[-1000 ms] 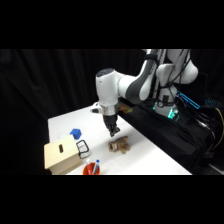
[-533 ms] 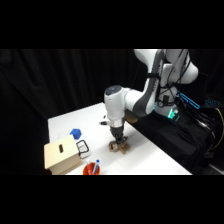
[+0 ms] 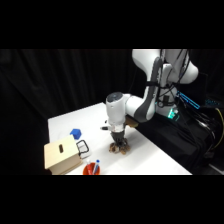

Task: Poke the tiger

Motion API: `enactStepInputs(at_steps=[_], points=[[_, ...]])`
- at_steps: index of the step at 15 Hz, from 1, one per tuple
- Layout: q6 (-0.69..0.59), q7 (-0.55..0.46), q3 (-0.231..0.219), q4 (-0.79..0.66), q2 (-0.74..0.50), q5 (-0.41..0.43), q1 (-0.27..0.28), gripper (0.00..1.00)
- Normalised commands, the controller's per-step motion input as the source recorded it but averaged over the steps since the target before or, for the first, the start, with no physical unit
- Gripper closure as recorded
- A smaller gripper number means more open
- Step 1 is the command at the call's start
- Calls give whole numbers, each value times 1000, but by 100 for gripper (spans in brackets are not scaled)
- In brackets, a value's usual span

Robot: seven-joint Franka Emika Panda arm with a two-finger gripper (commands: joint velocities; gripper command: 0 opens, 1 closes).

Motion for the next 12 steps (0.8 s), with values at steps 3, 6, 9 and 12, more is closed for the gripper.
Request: enactStepInputs(at_steps=[3, 6, 9, 12], points=[[-396, 213, -100, -132, -436, -135, 123, 97], [-567, 132, -50, -96, -603, -105, 26, 96], [-575, 26, -9, 62, -482, -47, -69, 94], [-452, -23, -4, 156, -302, 2, -105, 68]])
